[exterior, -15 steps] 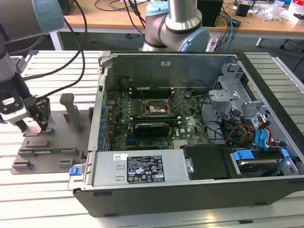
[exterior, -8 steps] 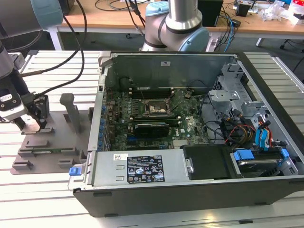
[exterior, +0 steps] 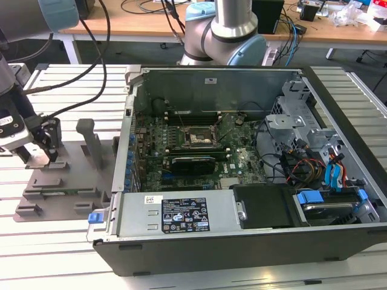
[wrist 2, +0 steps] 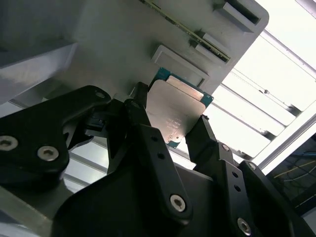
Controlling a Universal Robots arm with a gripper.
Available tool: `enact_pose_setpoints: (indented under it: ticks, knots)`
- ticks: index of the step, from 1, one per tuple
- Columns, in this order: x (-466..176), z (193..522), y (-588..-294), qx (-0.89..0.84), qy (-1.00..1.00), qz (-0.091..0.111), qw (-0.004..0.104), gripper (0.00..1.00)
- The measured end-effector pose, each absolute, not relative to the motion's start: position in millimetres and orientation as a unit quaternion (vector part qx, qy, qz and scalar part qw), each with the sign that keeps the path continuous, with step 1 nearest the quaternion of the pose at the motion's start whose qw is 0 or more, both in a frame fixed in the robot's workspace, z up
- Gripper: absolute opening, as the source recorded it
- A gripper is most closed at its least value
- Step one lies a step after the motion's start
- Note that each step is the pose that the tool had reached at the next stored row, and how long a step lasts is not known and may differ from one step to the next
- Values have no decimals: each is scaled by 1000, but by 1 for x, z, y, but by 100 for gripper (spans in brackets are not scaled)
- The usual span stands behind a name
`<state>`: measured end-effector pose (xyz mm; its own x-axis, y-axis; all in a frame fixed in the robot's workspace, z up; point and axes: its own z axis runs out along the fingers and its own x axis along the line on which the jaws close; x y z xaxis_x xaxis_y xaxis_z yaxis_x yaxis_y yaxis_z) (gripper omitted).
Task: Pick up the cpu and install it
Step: 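Pick up the cpu and move it towards the insertion slot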
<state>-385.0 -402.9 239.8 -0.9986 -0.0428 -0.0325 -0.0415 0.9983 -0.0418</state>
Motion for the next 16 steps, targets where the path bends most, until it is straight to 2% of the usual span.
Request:
enact_pose_setpoints:
  ticks: [16]
  knots:
    - [-385,261,-403,-21,999,-21,17,55]
